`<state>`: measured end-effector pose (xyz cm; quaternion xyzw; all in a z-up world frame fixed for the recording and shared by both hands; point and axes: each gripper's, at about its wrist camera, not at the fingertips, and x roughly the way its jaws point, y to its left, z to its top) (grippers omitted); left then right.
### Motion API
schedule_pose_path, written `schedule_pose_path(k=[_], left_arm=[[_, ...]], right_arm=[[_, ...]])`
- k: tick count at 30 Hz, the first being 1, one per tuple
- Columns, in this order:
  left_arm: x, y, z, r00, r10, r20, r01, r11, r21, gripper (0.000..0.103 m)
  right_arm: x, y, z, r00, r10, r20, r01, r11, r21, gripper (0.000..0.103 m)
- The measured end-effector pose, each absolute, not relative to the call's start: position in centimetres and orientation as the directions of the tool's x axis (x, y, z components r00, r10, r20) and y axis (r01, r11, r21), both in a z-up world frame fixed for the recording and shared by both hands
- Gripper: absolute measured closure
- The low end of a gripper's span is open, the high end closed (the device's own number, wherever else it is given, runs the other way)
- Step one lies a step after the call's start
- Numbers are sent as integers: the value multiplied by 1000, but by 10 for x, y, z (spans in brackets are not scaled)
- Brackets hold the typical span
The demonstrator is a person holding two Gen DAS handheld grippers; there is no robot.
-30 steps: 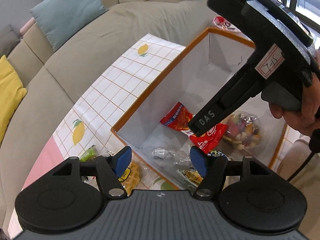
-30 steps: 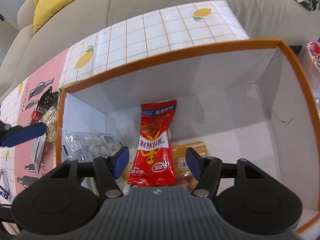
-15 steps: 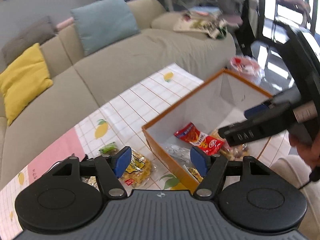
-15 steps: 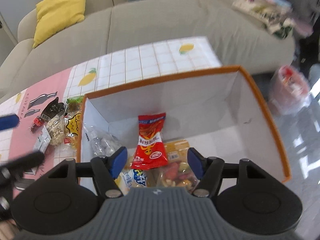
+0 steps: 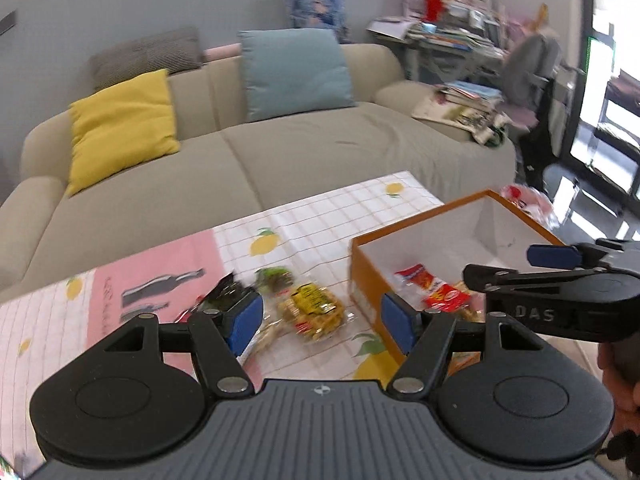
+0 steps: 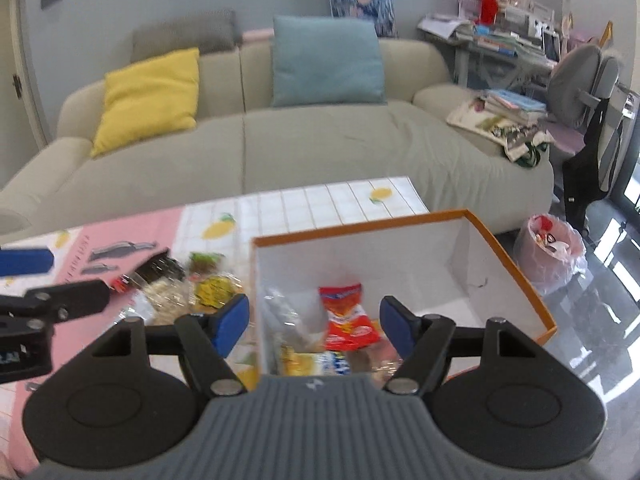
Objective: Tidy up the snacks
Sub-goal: 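Withdraw both tools from the orange box toward the table, then grasp the white strip packets with the left tool while the right tool grasps the yellow snack bag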
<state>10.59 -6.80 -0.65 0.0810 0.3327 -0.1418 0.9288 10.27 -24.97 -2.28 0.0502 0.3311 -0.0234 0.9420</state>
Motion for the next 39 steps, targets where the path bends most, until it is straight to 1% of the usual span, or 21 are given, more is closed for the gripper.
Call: schedule_pose_path(k=[4,9,17,21,26,30,39], left_arm=[[99,-44,-12,756,-174,-632,260,964,46,24],[94,-17,-24,750,-152,-644,214,977,19,24],[96,14,-52,723,-157,-673,203,979,-10,22],[101,30,-66,710,-156,-687,178,983,-40,21],[108,46,-84,696,-151,-702,161,986,-52,17],[121,56,-102,658,-140,-740,147,988,-56,17],[161,54,-130,624,-149,-767,233,972,1,17]], right_arm=[[91,-226,-24,796,11,-605,67,992,107,32],[88,-199,-38,777,53,-627,28,993,118,32],[90,-156,-63,768,110,-631,-103,994,48,32],[97,-137,-80,746,120,-655,-152,988,8,32],[112,-126,-100,712,115,-693,-171,985,-12,32],[127,-122,-114,692,107,-714,-176,984,-23,32],[169,-118,-134,685,112,-720,-226,972,-64,32]])
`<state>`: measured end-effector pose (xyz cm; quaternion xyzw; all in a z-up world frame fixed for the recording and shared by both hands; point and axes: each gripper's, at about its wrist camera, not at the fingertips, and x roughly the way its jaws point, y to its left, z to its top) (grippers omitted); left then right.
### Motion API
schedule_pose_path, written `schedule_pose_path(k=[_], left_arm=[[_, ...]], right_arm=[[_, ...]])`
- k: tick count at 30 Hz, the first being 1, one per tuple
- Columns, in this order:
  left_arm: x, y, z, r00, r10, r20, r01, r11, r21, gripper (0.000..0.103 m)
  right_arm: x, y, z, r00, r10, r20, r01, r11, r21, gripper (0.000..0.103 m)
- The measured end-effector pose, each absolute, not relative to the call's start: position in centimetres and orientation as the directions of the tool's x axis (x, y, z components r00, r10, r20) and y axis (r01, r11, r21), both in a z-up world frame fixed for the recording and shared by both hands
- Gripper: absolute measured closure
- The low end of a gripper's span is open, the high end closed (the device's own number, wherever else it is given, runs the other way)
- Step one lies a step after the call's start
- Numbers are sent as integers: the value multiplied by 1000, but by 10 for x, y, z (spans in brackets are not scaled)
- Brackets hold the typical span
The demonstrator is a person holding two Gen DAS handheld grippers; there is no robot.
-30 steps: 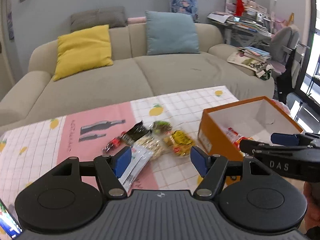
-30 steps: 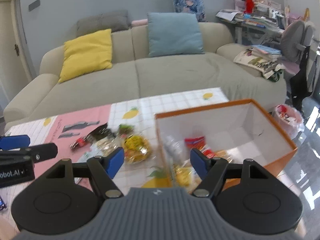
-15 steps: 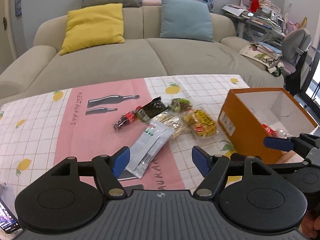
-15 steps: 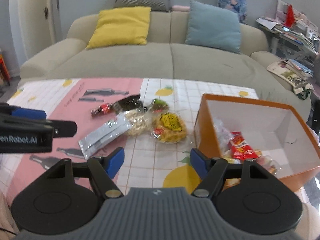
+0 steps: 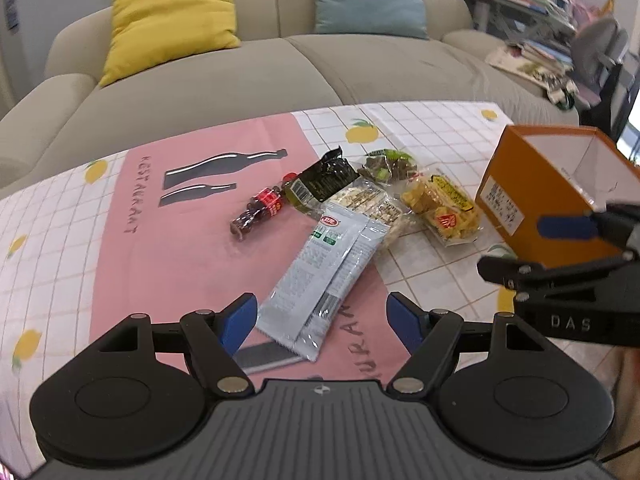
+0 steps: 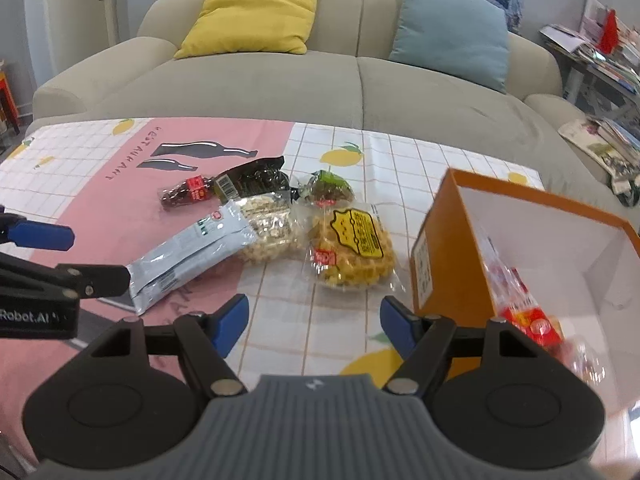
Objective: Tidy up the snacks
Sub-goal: 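Grasp the white strip packets with the left tool while the right tool grasps the yellow snack bag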
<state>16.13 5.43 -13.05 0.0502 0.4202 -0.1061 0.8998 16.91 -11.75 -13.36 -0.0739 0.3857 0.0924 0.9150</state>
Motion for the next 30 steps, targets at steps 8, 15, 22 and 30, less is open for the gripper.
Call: schedule_pose_path(k=[8,15,22,30], left_arm=[[195,45,-160,577,-170,-799,349,935,53,17],[221,41,-178,545,-164,-822,388,919,74,17],[238,35,-192,510,-158,-845,405,911,74,17],[241,32,-196,501,-160,-851,365,930,41,24]], right_arm=[[209,-105,-154,689,91,-719,-305,936,-174,32],[241,-99,-177,675,51,-736,-343,905,-251,32],[255,-92,-192,674,39,-737,-377,877,-298,32],[258,-94,-204,680,4,-734,-359,874,-327,37]])
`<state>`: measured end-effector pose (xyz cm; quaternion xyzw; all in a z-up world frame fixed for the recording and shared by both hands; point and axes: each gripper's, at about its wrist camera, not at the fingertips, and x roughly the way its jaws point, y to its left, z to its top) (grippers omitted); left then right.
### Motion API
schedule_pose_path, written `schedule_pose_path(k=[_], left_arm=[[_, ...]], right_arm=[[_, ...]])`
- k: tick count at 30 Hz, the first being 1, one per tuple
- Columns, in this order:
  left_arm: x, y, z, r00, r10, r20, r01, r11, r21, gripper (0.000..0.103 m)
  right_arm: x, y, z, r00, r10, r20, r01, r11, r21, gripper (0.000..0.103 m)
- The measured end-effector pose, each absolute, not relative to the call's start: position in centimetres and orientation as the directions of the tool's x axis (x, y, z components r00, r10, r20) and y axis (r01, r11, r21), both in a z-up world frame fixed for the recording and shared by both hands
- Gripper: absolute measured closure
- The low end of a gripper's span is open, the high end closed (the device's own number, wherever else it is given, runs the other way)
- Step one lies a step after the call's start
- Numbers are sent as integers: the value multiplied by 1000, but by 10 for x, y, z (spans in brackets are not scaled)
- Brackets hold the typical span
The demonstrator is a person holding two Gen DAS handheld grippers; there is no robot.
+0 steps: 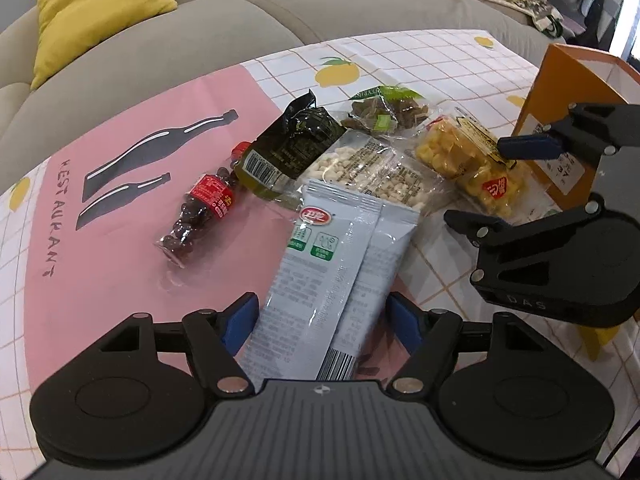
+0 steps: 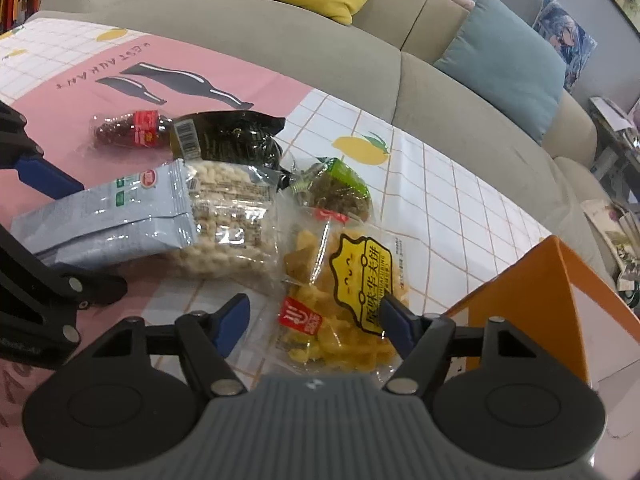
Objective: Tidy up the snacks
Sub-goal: 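Grasp the white strip packets with the left tool while the right tool grasps the yellow snack bag, then carry the white packets and yellow bag with both tools over the orange box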
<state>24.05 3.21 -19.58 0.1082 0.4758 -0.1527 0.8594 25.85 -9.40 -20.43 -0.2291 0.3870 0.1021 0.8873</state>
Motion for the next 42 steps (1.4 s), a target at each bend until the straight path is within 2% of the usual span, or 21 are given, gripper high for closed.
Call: schedule_pose_path(k=[3,6,7,8,9,15,24,34,42], left_arm=[[239,32,-195,497,-169,-851,345,938,15,33],[235,30,-194,502,-158,-850,331,943,21,38],[234,28,-193,503,-150,-851,327,945,26,38],[232,27,-193,504,-141,-852,320,947,33,39],[230,26,-192,502,-133,-854,314,949,37,40],[216,24,-184,501,-116,-858,261,965,22,42],[186,25,-158,514,-131,-848,183,982,-40,42],[141,34,-142,508,-172,-844,119,984,-129,42],[114,34,-116,517,-204,-831,84,979,-188,42]], right_arm=[[257,-93,-204,683,1,-731,-362,869,-337,42],[254,-90,-203,690,-13,-724,-371,852,-369,53],[253,-91,-202,692,-15,-722,-368,853,-371,56],[252,-92,-200,696,-18,-718,-361,855,-372,65],[252,-93,-198,694,-13,-720,-360,859,-363,68],[241,-99,-186,697,5,-718,-358,869,-341,81],[203,-107,-164,665,67,-744,-346,910,-228,87],[149,-131,-140,571,219,-791,-335,942,19,89],[108,-154,-112,556,318,-768,-337,931,142,89]])
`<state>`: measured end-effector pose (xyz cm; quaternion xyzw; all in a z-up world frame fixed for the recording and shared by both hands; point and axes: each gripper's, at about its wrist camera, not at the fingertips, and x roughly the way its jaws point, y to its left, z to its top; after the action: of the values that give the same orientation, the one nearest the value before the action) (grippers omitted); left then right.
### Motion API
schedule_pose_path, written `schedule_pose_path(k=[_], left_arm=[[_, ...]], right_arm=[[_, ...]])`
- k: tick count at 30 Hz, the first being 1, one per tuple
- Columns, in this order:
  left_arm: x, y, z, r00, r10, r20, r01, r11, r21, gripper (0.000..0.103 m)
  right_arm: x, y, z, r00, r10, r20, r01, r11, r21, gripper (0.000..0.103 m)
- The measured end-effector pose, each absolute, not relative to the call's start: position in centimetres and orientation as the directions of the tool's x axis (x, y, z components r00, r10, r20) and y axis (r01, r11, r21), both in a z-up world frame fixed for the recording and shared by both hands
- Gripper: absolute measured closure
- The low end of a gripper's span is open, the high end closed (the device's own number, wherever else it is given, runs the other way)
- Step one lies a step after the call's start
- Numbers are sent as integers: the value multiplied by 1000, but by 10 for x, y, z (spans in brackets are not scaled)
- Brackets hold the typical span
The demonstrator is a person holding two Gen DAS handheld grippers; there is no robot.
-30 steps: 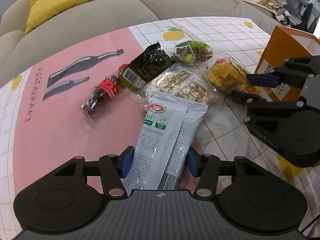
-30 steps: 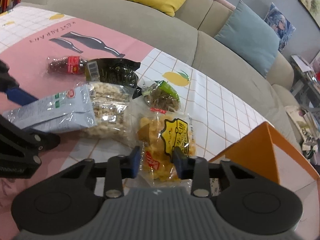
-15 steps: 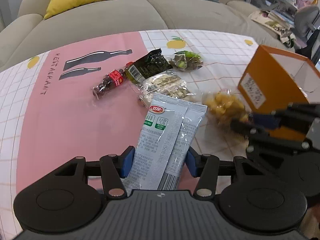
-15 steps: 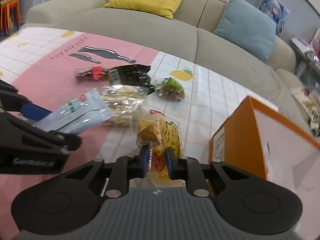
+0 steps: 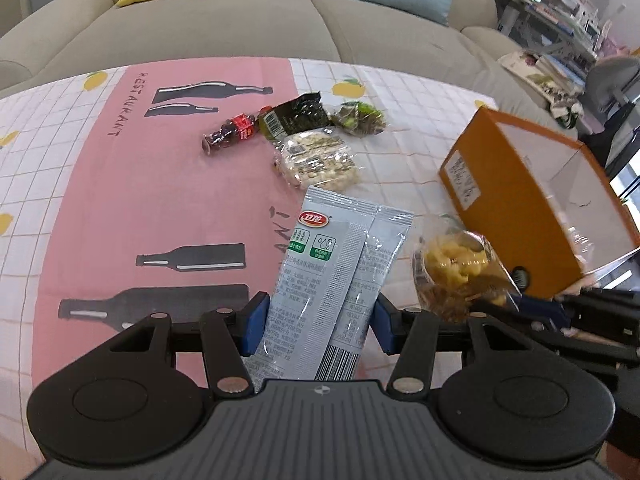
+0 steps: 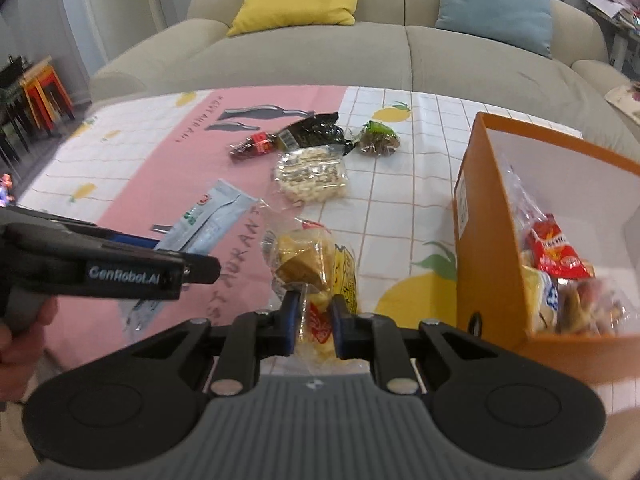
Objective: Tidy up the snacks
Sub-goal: 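Carry the white packets and yellow bag with both tools over the orange box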
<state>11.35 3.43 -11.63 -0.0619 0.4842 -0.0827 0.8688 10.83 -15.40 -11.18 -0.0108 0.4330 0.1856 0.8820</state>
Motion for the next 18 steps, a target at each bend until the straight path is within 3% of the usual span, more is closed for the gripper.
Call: schedule_pose_path(k=[18], left_arm=[[87,-36,-35,579,-286,-764,220,957,-192,42]], right_arm=[[36,-245,-36,710,354,-608,-289,935,207,89]])
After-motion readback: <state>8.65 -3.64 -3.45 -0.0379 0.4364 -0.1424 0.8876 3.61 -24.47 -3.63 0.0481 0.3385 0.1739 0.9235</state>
